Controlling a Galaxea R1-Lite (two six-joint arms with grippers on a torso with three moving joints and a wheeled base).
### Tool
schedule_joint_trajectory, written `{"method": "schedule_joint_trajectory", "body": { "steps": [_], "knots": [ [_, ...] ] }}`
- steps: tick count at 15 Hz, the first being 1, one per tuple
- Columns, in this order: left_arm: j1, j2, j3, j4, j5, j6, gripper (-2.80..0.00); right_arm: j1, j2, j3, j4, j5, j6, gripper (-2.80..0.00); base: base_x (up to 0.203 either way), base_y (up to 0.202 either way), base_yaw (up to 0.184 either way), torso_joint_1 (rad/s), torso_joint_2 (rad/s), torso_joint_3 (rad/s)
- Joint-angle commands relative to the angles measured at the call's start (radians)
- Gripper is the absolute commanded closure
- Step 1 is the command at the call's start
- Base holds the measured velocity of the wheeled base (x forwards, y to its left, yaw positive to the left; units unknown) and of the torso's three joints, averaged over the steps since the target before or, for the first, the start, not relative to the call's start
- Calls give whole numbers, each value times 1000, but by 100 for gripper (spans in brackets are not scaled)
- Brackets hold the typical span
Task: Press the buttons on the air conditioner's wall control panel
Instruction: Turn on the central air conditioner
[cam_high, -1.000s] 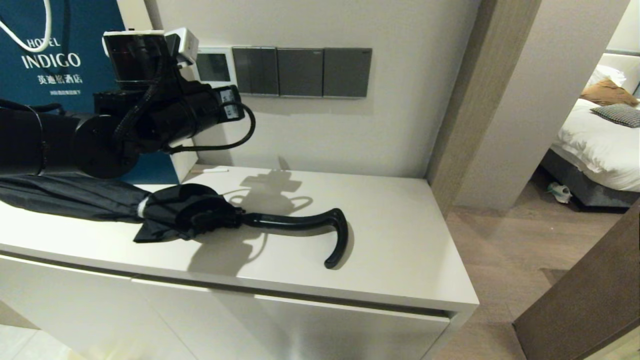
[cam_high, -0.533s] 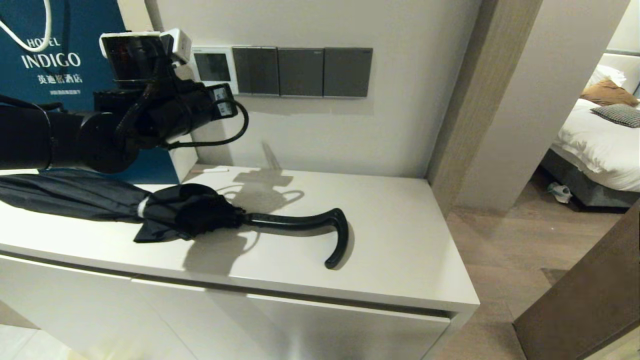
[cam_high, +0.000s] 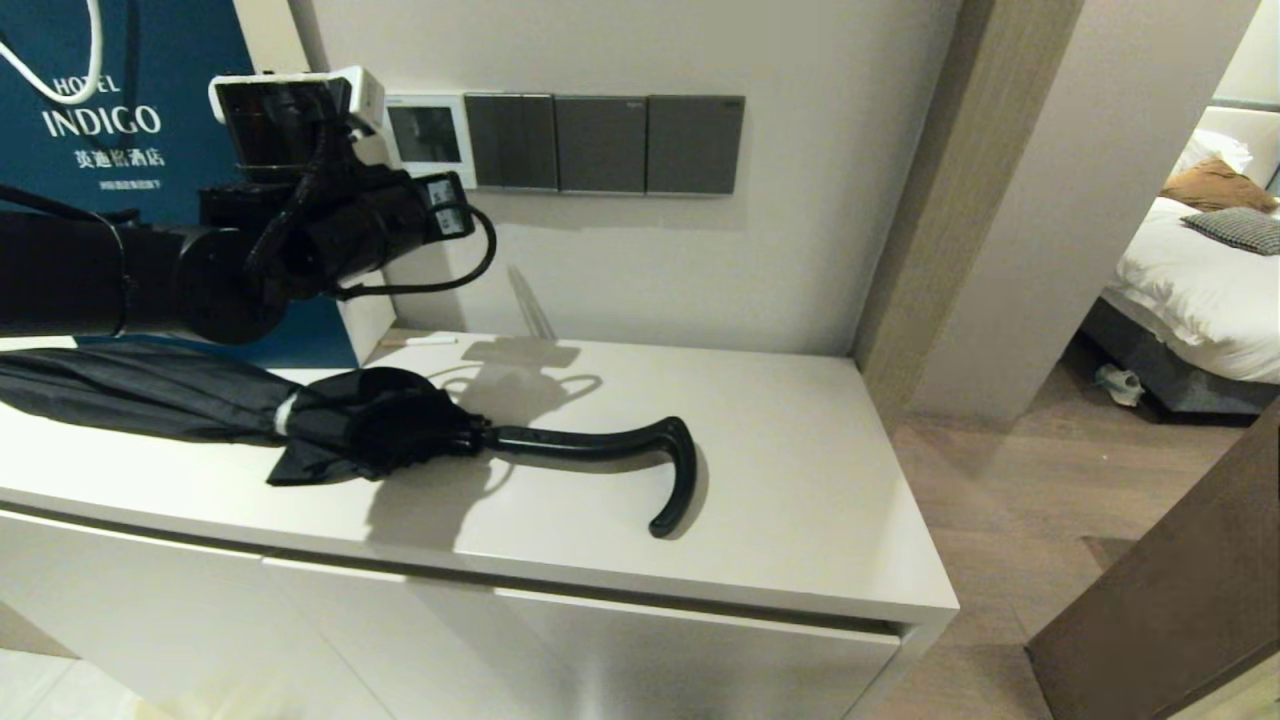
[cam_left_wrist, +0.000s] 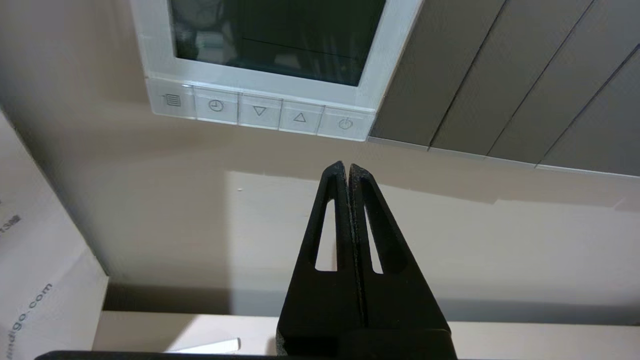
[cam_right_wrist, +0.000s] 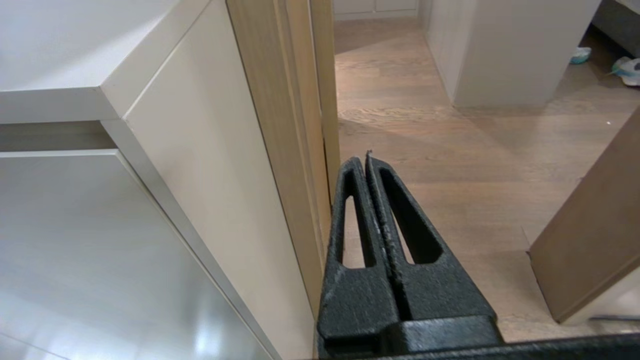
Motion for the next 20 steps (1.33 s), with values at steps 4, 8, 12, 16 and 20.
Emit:
{"method": "schedule_joint_trajectory", "body": {
  "steps": [4, 8, 12, 16, 20],
  "knots": [
    [4, 14, -21, 3, 1, -2, 0, 0, 1, 2, 0, 0, 0, 0, 0, 0, 0, 0, 0, 0],
    [4, 14, -21, 3, 1, -2, 0, 0, 1, 2, 0, 0, 0, 0, 0, 0, 0, 0, 0, 0],
    [4, 33, -63, 9, 1, -2, 0, 0, 1, 2, 0, 0, 0, 0, 0, 0, 0, 0, 0, 0],
    [4, 41, -68, 9, 1, -2, 0, 0, 1, 2, 0, 0, 0, 0, 0, 0, 0, 0, 0, 0],
    [4, 59, -83, 9, 1, -2, 0, 0, 1, 2, 0, 0, 0, 0, 0, 0, 0, 0, 0, 0]
  ]
}}
